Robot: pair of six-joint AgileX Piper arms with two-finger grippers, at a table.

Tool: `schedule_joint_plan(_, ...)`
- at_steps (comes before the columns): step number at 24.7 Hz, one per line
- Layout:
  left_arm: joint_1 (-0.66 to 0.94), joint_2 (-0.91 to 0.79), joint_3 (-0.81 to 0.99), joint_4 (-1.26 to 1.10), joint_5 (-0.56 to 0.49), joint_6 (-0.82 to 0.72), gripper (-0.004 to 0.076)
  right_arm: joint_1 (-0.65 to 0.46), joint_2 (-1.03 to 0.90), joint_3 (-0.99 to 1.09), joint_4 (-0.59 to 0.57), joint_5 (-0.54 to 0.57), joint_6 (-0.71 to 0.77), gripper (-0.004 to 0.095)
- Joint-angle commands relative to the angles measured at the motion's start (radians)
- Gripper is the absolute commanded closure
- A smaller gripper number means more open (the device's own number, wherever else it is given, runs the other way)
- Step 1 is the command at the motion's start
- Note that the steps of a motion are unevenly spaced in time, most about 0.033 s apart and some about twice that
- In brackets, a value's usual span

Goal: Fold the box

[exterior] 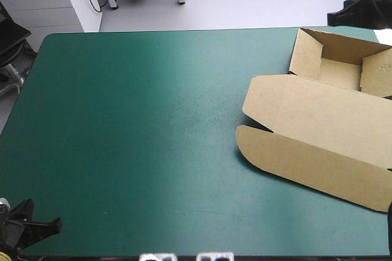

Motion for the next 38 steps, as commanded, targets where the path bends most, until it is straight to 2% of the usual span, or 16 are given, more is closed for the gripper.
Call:
schedule_joint_plan(1, -0.001, 0.019, -0.019, 0.024, -0.068, -0.001, 0.0732, 0.115, -0.11, 0.066, -0.133, 0.002, 0.027, 0.0914)
schedule_joint_plan(5, -0.001, 0.019, -0.019, 0.024, -0.068, -0.001, 0.0732, 0.238, -0.215, 0.215, -0.265, 0.002, 0.07, 0.0914)
schedule_joint_plan(9, -0.001, 0.019, -0.019, 0.024, -0.068, -0.001, 0.0732, 0.292, -0.355, 0.424, -0.288, -0.003, 0.075, 0.0914)
schedule_joint_plan(14, -0.001, 0.019, -0.019, 0.024, -0.068, -0.001, 0.0732, 0.292, -0.6, 0.721, -0.31, -0.118, 0.105, 0.0914)
schedule_joint_plan(17, -0.001, 0.019, -0.019, 0.018, -0.075, -0.001, 0.0732, 0.292, -0.853, 1.013, -0.31, -0.27, 0.154, 0.0914)
schedule_joint_plan(21, -0.001, 0.019, -0.019, -0.031, -0.134, 0.01, 0.0732, 0.292, -1.032, 1.238, -0.32, -0.295, 0.171, 0.0915)
schedule_joint_plan(24, -0.001, 0.019, -0.008, -0.117, -0.216, 0.12, 0.0732, 0.292, -1.127, 1.357, -0.32, -0.356, 0.171, 0.0915)
schedule_joint_plan(30, -0.001, 0.019, 0.073, -0.204, -0.325, 0.183, 0.0732, 0.292, -1.298, 1.569, -0.32, -0.487, 0.206, 0.0922)
schedule_joint_plan(38, -0.001, 0.019, 0.089, -0.229, -0.347, 0.183, 0.0732, 0.292, -1.322, 1.693, -0.304, -0.55, 0.206, 0.0922)
